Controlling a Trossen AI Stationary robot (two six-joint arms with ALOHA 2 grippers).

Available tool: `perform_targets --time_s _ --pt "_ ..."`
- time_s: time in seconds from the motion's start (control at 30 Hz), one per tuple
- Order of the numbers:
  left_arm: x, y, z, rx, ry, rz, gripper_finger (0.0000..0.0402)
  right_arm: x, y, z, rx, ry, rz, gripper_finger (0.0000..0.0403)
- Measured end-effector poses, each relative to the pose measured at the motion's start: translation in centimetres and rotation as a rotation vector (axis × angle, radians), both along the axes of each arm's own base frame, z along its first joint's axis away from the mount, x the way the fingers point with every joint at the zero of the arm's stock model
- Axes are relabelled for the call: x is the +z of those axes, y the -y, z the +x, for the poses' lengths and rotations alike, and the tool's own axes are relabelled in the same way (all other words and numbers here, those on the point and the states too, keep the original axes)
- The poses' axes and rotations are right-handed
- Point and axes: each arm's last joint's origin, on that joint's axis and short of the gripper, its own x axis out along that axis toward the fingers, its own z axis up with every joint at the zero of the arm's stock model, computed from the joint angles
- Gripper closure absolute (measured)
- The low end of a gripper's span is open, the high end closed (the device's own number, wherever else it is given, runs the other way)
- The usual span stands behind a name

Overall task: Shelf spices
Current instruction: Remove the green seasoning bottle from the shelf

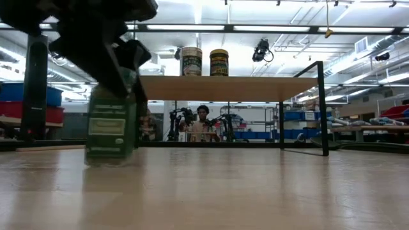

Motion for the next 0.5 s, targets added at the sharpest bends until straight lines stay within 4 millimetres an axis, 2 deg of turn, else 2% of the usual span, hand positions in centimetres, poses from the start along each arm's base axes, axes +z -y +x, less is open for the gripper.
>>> perform_targets --time_s 0.17,0.4,0.5 --pt "-0.47 0.22 0.49 -0.008 0.000 -0.005 0.0212 -0.06 -0.04 0.13 0.009 -0.003 0.005 0.0266" --pt "-0.05 0.11 0.26 -0.010 0.015 -0.014 0.0210 -0.07 -0.06 0.13 0.012 -0.003 0.004 0.0266" --pt "0.17 0.00 0.09 -0.004 0.018 -0.006 0.0171 -0.07 -0.13 0.13 0.017 -0.003 0.004 0.0266"
